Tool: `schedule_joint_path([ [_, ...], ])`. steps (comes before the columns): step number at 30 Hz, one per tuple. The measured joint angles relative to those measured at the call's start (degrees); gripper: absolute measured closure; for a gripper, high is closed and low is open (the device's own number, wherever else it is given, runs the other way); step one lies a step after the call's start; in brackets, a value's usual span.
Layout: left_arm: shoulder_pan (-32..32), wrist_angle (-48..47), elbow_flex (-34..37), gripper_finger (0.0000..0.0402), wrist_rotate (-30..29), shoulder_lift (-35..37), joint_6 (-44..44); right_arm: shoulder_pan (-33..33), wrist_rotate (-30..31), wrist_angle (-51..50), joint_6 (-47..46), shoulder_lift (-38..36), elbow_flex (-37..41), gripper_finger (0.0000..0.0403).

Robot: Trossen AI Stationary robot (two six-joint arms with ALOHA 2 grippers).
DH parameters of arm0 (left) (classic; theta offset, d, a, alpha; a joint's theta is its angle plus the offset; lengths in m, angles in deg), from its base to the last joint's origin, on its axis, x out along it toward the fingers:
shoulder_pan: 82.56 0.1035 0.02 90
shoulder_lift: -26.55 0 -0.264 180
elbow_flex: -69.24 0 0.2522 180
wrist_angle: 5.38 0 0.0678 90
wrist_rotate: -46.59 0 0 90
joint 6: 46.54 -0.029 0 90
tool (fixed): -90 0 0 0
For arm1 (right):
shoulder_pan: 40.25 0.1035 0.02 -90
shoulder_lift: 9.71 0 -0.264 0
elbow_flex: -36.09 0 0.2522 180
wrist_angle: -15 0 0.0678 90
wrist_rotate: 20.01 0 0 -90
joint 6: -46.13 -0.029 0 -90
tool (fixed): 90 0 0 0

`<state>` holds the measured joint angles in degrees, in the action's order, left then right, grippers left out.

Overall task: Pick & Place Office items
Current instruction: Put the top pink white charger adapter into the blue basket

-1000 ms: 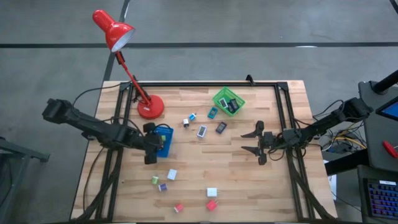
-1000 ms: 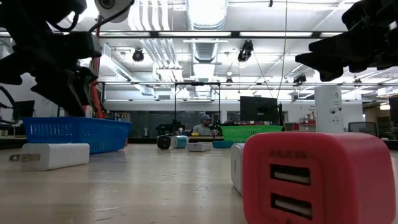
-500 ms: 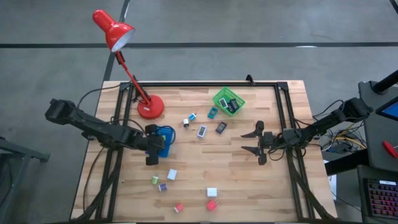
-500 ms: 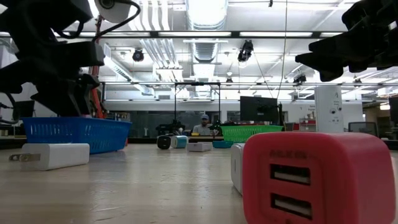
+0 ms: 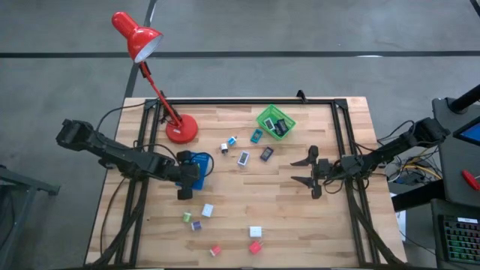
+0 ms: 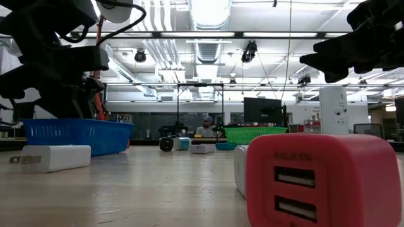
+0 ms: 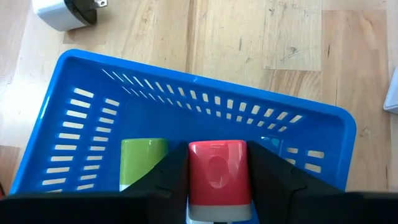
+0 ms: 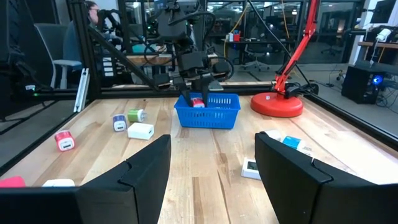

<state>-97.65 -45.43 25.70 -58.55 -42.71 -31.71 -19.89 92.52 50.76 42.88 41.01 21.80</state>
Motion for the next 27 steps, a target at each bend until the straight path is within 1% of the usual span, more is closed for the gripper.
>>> schedule_joint_path([
  [20,0.0,0.1,0.1,0.0274,1.1,0.0,0.0,0.0,0.0,0.0,-0.2,0.0,0.0,0.0179],
  [27,0.0,0.3,0.5,0.0274,3.9,-0.2,0.2,0.0,0.0,0.0,-0.2,0.0,0.0,0.0179],
])
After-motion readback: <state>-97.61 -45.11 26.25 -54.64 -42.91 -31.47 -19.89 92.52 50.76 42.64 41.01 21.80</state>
